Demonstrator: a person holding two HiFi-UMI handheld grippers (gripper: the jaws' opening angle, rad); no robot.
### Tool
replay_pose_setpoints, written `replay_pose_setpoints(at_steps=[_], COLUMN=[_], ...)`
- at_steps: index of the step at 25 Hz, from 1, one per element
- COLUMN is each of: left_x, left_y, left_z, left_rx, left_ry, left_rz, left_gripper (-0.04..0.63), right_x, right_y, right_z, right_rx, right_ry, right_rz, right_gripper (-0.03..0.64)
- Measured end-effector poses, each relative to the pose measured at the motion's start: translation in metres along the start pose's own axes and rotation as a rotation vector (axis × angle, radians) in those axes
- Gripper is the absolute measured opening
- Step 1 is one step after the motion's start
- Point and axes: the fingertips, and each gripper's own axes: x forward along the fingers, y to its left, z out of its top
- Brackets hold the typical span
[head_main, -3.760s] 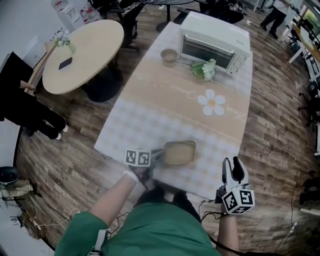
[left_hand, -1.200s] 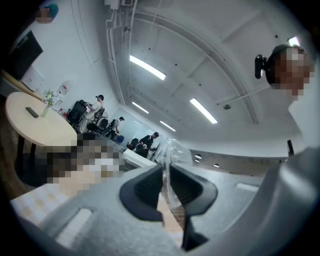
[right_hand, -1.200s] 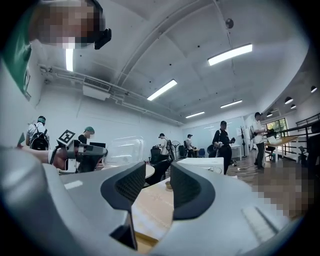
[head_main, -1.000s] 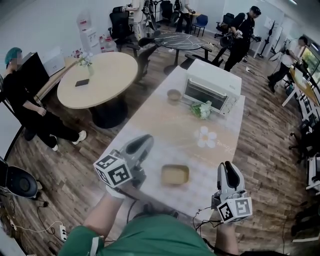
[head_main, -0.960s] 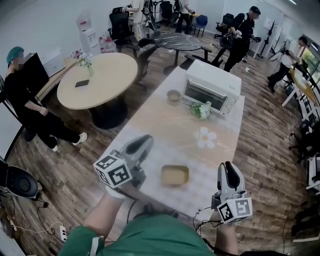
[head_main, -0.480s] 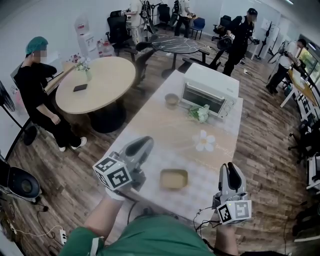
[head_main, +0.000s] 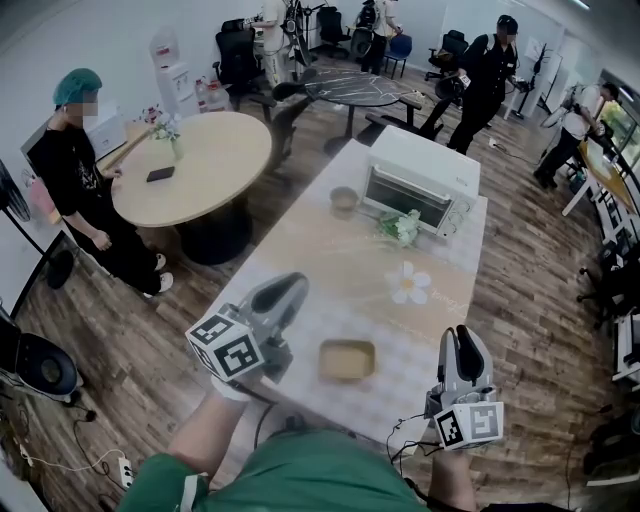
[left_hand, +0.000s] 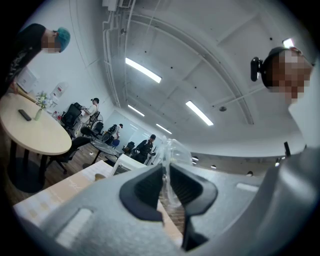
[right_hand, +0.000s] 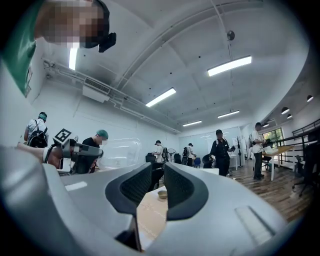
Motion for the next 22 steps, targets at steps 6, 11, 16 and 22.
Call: replay_pose_setpoints(at_steps=[6, 11, 16, 22], left_x=[-0.0005, 0.0007, -0.0005, 0.0028], left_y=[-0.0031, -0.0065, -0.0067, -0.0069], left_z=[0.0020, 0.0004, -0.0038, -0.0048], left_rx=[-0.002, -0.001, -0.001, -0.010], left_ry=[0.000, 0.000, 0.007, 0.009], left_rz=[0.005, 0.007, 0.009, 0.011], left_gripper=[0.041, 0.041, 0.041, 0.041], right_x=[-0.0007, -0.0025, -0.0053, -0.0048], right_y=[-0.0023, -0.0056, -0.0044, -0.0063], right_z=[0.0008, 0.0001, -0.0011, -0.0036], right_rx=[0.004, 0.015, 0.020, 0.022], right_ry=[0.007, 0.007, 0.005, 0.013], right_rz=[0.000, 0.007, 0.013, 0.015], right_gripper=[0.074, 0.075, 0.074, 0.074])
